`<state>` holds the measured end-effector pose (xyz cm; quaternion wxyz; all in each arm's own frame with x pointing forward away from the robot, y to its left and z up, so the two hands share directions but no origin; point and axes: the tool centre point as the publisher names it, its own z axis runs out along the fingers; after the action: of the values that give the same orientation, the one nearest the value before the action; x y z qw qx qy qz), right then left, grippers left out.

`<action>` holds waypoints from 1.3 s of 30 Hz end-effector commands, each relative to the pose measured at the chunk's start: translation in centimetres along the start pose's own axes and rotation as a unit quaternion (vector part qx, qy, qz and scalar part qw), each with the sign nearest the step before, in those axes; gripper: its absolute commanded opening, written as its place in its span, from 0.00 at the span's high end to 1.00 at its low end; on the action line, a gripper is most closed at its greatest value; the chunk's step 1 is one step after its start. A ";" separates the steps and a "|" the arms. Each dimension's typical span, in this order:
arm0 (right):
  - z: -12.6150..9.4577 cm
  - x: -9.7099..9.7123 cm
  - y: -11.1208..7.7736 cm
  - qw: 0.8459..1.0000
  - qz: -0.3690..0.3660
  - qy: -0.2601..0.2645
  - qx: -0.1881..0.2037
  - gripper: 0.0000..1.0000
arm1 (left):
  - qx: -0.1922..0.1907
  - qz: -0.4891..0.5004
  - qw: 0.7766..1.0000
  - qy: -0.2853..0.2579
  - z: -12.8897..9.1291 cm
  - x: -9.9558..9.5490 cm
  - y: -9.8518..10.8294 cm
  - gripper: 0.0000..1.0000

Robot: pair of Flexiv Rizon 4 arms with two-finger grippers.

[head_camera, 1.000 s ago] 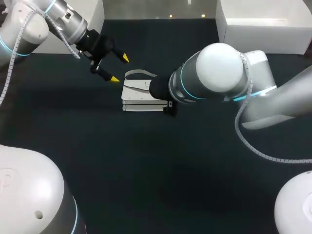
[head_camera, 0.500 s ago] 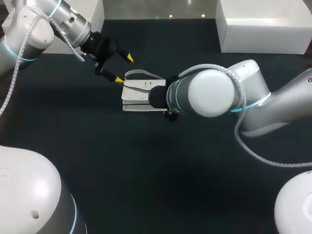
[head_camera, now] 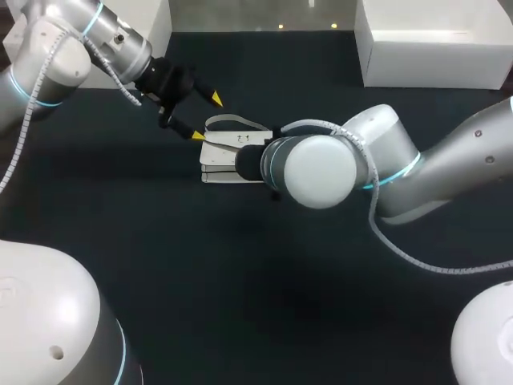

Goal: Pick up the bag, open it, inspect its contents, close it, and place it on the opposite side

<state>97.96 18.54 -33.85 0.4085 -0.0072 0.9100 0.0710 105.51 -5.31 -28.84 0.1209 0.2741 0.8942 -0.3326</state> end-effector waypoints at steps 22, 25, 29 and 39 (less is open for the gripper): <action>3.9 -0.2 -1.0 1.000 0.006 -0.007 0.019 0.69 | 0.005 0.023 1.000 -0.001 0.4 -0.3 -0.4 0.00; 4.2 -0.2 -1.2 1.000 0.007 -0.006 0.018 0.70 | 0.005 0.022 1.000 0.000 0.4 -0.3 -0.5 0.00; 4.3 -0.2 -1.2 1.000 0.008 -0.006 0.016 0.85 | 0.004 0.021 1.000 0.000 0.5 -0.4 -0.5 0.00; 3.8 0.3 -0.9 1.000 0.008 -0.009 0.012 1.00 | 0.009 0.024 1.000 -0.002 0.7 -0.3 -0.4 0.00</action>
<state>101.00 18.12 -36.46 0.4124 0.0051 0.9089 0.0621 105.31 -6.15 -28.65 0.1269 0.2948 0.8862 -0.3340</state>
